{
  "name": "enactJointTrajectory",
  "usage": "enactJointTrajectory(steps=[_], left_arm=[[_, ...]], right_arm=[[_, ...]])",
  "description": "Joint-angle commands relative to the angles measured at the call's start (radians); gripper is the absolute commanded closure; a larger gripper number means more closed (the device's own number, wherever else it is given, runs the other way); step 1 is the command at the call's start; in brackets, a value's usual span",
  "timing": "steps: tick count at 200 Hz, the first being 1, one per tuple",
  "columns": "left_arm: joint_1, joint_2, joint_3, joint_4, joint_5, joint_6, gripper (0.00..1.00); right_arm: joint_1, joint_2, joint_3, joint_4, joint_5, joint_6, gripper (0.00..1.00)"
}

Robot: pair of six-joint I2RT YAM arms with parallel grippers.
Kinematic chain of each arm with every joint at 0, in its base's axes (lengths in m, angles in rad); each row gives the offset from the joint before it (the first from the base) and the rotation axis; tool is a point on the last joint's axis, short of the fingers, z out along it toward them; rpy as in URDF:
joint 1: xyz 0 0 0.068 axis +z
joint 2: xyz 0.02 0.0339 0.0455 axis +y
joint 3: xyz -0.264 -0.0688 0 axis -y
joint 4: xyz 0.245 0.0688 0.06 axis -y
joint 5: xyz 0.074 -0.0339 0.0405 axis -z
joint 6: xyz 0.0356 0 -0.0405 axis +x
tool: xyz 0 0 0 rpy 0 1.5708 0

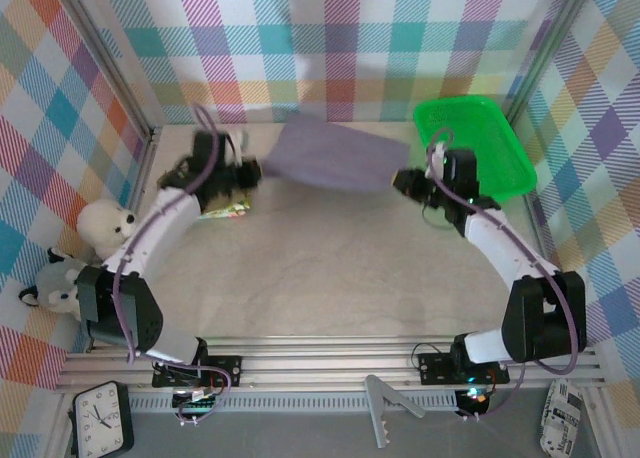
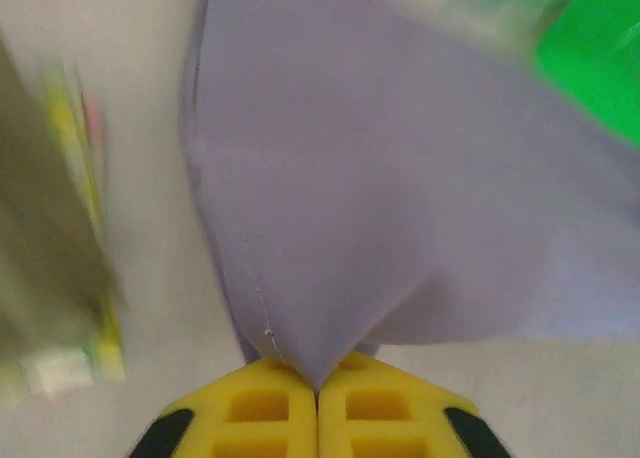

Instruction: Fold and stack the skirts

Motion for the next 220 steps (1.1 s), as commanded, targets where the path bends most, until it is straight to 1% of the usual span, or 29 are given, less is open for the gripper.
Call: enactJointTrajectory(steps=[1,8,9,11,13,21,24,25,27,32,34,44,61,84,100,119,135,149,171,188,201,220], left_arm=[[-0.060,-0.233,-0.356,0.204,-0.134,-0.271,0.45],[-0.062,-0.303,-0.439,0.202,-0.151,-0.334,0.36],[-0.062,-0.316,-0.450,0.201,-0.154,-0.343,0.35],[-0.062,-0.340,-0.467,0.195,-0.159,-0.356,0.32],[-0.063,-0.362,-0.483,0.189,-0.165,-0.368,0.29],[-0.061,-0.436,-0.531,0.162,-0.190,-0.401,0.19],[-0.062,-0.467,-0.544,0.150,-0.196,-0.409,0.16],[-0.062,-0.475,-0.547,0.147,-0.200,-0.410,0.15],[-0.063,-0.490,-0.553,0.140,-0.205,-0.413,0.14],[-0.063,-0.523,-0.561,0.126,-0.215,-0.417,0.10],[-0.062,-0.532,-0.562,0.126,-0.217,-0.418,0.09],[-0.063,-0.557,-0.553,0.082,-0.220,-0.414,0.01],[-0.062,-0.486,-0.479,0.068,-0.174,-0.401,0.00],[-0.077,-0.238,-0.313,0.079,-0.052,-0.431,0.00],[-0.118,-0.062,-0.196,0.107,0.013,-0.463,0.00],[-0.181,0.128,-0.060,0.109,0.040,-0.494,0.00],[-0.224,0.259,0.038,0.101,0.047,-0.529,0.00],[-0.251,0.355,0.106,0.070,0.031,-0.554,0.00],[-0.260,0.444,0.135,0.027,-0.010,-0.594,0.00],[-0.260,0.484,0.132,-0.031,-0.055,-0.610,0.00],[-0.259,0.503,0.116,-0.046,-0.043,-0.608,0.00],[-0.259,0.499,0.059,-0.031,-0.031,-0.623,0.00]], right_arm=[[0.034,-0.129,-0.206,0.026,-0.094,0.022,0.57],[0.043,-0.167,-0.256,0.003,-0.081,0.031,0.47],[0.045,-0.178,-0.268,-0.007,-0.075,0.036,0.44],[0.047,-0.184,-0.274,-0.011,-0.071,0.037,0.43],[0.049,-0.199,-0.290,-0.020,-0.063,0.042,0.39],[0.051,-0.235,-0.324,-0.036,-0.029,0.060,0.33],[0.050,-0.254,-0.341,-0.040,-0.008,0.071,0.26],[0.050,-0.254,-0.341,-0.040,-0.008,0.071,0.26],[0.051,-0.263,-0.348,-0.040,-0.001,0.078,0.22],[0.051,-0.283,-0.364,-0.037,0.025,0.094,0.05],[0.051,-0.288,-0.370,-0.033,0.033,0.101,0.00],[0.050,-0.306,-0.386,-0.005,0.066,0.133,0.01],[0.052,-0.268,-0.369,0.059,0.073,0.170,0.01],[0.056,-0.111,-0.260,0.066,0.044,0.203,0.01],[0.065,0.004,-0.167,0.014,0.098,0.245,0.01],[0.066,0.114,-0.107,0.001,0.170,0.336,0.01],[0.068,0.185,-0.084,0.050,0.171,0.378,0.01],[0.068,0.238,-0.047,0.048,0.165,0.385,0.01],[0.072,0.288,0.010,-0.016,0.185,0.368,0.01],[0.072,0.309,0.017,-0.060,0.219,0.362,0.01],[0.074,0.321,0.001,-0.066,0.225,0.364,0.01],[0.079,0.327,-0.040,-0.042,0.197,0.377,0.01]])
